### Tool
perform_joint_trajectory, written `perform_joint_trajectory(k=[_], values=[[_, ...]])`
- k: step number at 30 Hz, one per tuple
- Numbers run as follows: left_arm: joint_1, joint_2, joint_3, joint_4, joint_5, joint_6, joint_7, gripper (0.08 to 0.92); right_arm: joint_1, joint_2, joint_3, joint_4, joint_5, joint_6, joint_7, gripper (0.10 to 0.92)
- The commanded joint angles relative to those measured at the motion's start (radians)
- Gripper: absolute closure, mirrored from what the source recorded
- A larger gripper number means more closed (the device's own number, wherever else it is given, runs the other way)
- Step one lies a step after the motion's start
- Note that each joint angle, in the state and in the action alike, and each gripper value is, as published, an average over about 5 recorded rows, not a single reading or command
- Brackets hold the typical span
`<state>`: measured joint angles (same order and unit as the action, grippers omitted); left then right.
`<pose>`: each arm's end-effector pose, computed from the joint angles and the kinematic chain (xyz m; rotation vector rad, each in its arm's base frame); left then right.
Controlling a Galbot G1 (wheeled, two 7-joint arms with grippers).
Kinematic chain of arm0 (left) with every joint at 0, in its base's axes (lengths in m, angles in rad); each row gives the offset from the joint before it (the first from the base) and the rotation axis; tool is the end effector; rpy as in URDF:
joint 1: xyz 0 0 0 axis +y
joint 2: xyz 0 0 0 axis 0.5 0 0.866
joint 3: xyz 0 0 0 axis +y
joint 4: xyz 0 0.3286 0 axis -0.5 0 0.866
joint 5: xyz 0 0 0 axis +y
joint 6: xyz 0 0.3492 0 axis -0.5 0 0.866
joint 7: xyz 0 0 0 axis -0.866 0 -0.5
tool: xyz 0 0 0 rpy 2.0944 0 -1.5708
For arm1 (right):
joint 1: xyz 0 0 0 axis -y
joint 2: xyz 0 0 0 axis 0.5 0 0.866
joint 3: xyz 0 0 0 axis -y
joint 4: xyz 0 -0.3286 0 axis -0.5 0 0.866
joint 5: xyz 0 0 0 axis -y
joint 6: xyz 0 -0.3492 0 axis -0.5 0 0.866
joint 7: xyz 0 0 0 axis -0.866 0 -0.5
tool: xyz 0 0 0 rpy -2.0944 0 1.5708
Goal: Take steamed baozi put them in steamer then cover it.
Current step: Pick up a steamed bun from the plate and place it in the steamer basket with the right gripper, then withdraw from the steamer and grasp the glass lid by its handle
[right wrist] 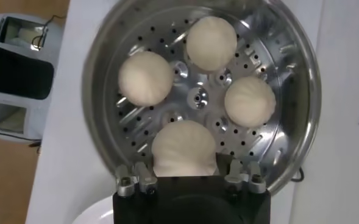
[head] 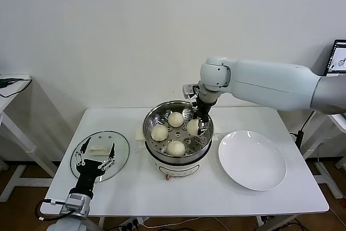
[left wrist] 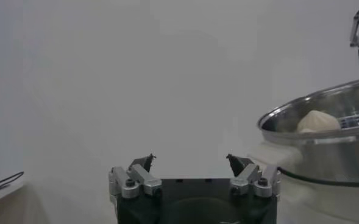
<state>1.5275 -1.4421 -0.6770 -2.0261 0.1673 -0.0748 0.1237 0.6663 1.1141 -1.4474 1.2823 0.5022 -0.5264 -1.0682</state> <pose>0.1975 0.0700 -0.2917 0.0897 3.0609 0.5512 0.5333 0.0880 -0.0551 1.3607 -1.2752 1.3788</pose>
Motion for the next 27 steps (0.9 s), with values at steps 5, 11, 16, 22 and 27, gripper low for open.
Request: perform_joint_trajectory(k=[5, 11, 16, 22, 27], values=[[0.007, 0.0, -0.003, -0.002, -0.002, -0.005, 0.0, 0.177, -0.089, 0.062, 0.028, -0.089, -0.052, -0.005, 0.0, 0.327], [0.011, 0.0, -0.006, -0.007, 0.001, -0.011, -0.002, 0.177, -0.098, 0.064, 0.035, -0.092, -0.063, -0.001, 0.003, 0.322], [0.014, -0.003, -0.004, -0.005, 0.004, -0.014, -0.003, 0.177, -0.085, 0.035, 0.061, -0.075, -0.054, 0.003, 0.003, 0.236], [0.022, -0.003, 0.0, -0.012, 0.01, -0.015, -0.005, 0.177, -0.001, -0.112, 0.116, -0.001, -0.013, 0.021, -0.045, 0.203], [0.024, -0.004, 0.0, -0.021, 0.012, -0.009, -0.005, 0.177, 0.017, -0.283, 0.25, 0.06, 0.064, 0.031, -0.067, 0.203]])
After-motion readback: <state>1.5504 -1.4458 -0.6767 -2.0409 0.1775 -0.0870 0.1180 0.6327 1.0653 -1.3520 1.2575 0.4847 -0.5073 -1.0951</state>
